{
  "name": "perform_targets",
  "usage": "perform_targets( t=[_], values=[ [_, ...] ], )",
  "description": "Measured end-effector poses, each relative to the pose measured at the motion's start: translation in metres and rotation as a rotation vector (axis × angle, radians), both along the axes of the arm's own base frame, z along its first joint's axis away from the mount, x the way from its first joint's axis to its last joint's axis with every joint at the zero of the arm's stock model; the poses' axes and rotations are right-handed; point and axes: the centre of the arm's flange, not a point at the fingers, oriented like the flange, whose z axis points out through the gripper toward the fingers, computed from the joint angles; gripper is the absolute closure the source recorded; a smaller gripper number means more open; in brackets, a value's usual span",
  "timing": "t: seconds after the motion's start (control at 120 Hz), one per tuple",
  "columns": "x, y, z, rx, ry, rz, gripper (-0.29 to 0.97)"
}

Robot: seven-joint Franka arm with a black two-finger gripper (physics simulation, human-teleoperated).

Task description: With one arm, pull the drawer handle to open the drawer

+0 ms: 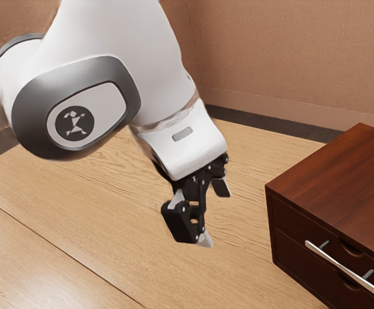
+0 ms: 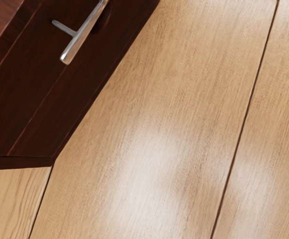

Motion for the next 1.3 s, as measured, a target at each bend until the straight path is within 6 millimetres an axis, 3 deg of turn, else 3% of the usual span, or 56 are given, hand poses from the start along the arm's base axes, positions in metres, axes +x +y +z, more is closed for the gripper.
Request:
perform_targets(
  t=[0.058, 0.133, 0.242, 0.342, 0.633, 1.067, 1.3],
  values=[
    [0.005, -0.002, -0.007, -0.014, -0.035, -0.041, 0.08],
    [0.004, -0.006, -0.001, -0.026, -0.097, -0.094, 0.10],
    [-0.005, -0.034, 0.001, -0.040, -0.157, -0.201, 0.13],
    [-0.010, -0.056, -0.008, -0.041, -0.189, -0.283, 0.15],
    [-0.015, -0.083, -0.034, -0.013, -0.271, -0.453, 0.24],
    [-0.011, -0.088, -0.042, 0.043, -0.313, -0.525, 0.29],
    [-0.001, -0.094, -0.062, 0.026, -0.277, -0.521, 0.32]
  ],
)
